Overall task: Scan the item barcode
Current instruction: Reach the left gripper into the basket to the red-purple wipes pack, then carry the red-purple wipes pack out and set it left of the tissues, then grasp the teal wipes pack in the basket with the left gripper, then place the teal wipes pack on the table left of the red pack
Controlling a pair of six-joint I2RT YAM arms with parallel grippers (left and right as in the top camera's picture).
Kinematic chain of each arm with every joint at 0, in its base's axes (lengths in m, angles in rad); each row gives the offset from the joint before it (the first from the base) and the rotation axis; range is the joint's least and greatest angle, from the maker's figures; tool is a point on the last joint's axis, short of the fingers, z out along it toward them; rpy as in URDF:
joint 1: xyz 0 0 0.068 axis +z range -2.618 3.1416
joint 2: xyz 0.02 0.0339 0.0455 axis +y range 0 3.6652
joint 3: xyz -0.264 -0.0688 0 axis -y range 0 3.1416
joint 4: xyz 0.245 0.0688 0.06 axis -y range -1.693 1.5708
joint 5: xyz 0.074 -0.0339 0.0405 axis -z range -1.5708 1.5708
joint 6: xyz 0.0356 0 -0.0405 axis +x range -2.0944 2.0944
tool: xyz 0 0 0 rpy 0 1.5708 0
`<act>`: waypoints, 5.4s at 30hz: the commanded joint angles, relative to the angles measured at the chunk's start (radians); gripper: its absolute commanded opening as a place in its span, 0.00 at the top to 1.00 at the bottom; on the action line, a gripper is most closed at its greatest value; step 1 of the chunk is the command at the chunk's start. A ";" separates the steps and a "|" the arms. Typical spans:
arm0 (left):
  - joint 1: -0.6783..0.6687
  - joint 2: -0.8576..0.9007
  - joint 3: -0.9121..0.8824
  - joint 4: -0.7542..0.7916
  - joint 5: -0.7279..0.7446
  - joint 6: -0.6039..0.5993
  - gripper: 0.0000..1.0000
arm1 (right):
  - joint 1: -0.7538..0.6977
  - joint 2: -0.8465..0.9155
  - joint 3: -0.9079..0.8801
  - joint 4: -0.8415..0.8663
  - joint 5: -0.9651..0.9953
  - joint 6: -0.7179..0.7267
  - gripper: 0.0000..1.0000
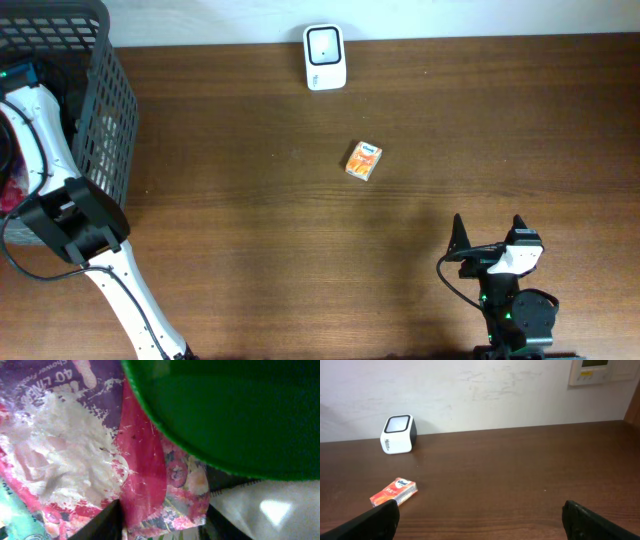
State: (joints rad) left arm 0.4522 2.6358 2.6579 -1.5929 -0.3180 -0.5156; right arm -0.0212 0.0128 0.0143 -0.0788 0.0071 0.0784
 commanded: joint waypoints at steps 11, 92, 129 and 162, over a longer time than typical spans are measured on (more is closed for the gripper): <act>0.007 -0.283 0.154 -0.093 -0.007 0.030 1.00 | -0.005 -0.006 -0.009 -0.003 0.008 0.000 0.01; 0.135 -0.444 -0.600 0.264 -0.060 0.089 0.04 | -0.005 -0.006 -0.009 -0.003 0.008 0.000 0.01; 0.069 -0.747 0.169 0.006 0.633 0.038 1.00 | -0.005 -0.006 -0.009 -0.003 0.008 0.000 0.01; -0.686 -0.438 -0.799 0.412 0.726 0.741 1.00 | -0.005 -0.006 -0.009 -0.003 0.008 0.000 0.01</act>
State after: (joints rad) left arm -0.2165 2.1994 1.8679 -1.1927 0.1959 0.2024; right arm -0.0212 0.0120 0.0143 -0.0788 0.0071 0.0780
